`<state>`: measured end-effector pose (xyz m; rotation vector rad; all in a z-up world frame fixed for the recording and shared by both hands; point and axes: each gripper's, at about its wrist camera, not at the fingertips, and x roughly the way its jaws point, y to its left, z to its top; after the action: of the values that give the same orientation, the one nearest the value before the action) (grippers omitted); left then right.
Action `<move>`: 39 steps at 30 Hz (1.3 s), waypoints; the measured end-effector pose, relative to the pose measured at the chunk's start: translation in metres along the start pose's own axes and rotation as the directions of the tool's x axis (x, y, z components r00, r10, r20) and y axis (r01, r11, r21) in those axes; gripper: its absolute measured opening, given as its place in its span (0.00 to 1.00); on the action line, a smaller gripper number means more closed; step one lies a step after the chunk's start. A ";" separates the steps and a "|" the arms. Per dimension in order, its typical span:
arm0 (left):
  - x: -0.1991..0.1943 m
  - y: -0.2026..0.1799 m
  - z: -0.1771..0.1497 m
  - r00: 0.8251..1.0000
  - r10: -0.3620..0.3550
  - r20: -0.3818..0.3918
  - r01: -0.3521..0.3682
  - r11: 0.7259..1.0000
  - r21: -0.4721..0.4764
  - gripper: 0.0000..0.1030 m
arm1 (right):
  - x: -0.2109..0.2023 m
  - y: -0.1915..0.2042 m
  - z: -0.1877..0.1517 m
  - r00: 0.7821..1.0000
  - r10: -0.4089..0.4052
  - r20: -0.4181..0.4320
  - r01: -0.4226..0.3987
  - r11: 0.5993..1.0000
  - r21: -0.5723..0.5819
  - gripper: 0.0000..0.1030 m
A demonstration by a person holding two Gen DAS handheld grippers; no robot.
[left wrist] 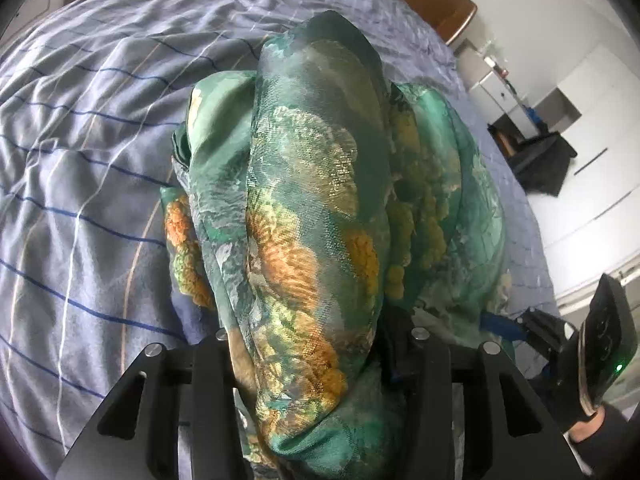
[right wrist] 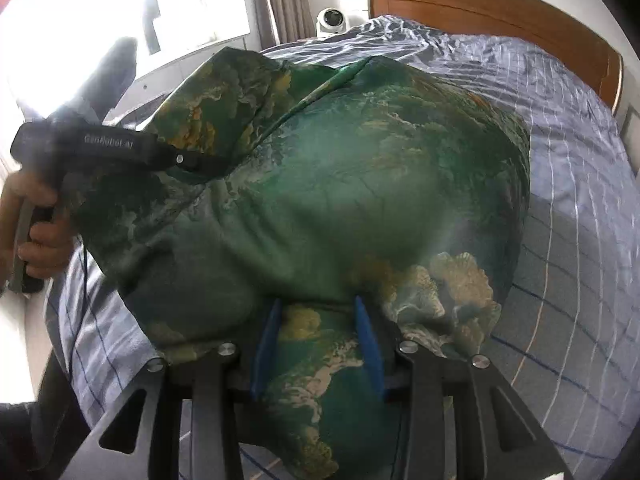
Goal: Fold large clothes
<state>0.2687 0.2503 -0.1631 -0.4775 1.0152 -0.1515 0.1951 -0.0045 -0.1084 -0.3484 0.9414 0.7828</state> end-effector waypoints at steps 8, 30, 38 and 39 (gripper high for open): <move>-0.009 0.012 0.002 0.999 -0.031 -0.026 0.031 0.999 -0.006 0.47 | -0.036 -0.009 0.074 0.998 0.056 -0.027 -0.054 0.996 0.075 0.38; 0.009 -0.013 -0.012 0.994 0.104 0.039 -0.107 0.991 0.079 0.48 | 0.108 -0.051 0.117 0.988 -0.147 -0.045 0.151 0.983 0.109 0.38; 0.011 -0.015 -0.010 0.993 0.112 0.045 -0.115 0.989 0.087 0.48 | 0.109 -0.053 0.116 0.989 -0.143 -0.035 0.146 0.982 0.117 0.38; 0.011 -0.015 -0.010 0.993 0.112 0.045 -0.115 0.989 0.088 0.48 | 0.109 -0.053 0.116 0.989 -0.144 -0.033 0.147 0.982 0.116 0.38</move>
<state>0.2673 0.2301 -0.1696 -0.3385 0.9896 -0.0851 0.3401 0.0761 -0.1365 -0.3202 0.9697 0.5870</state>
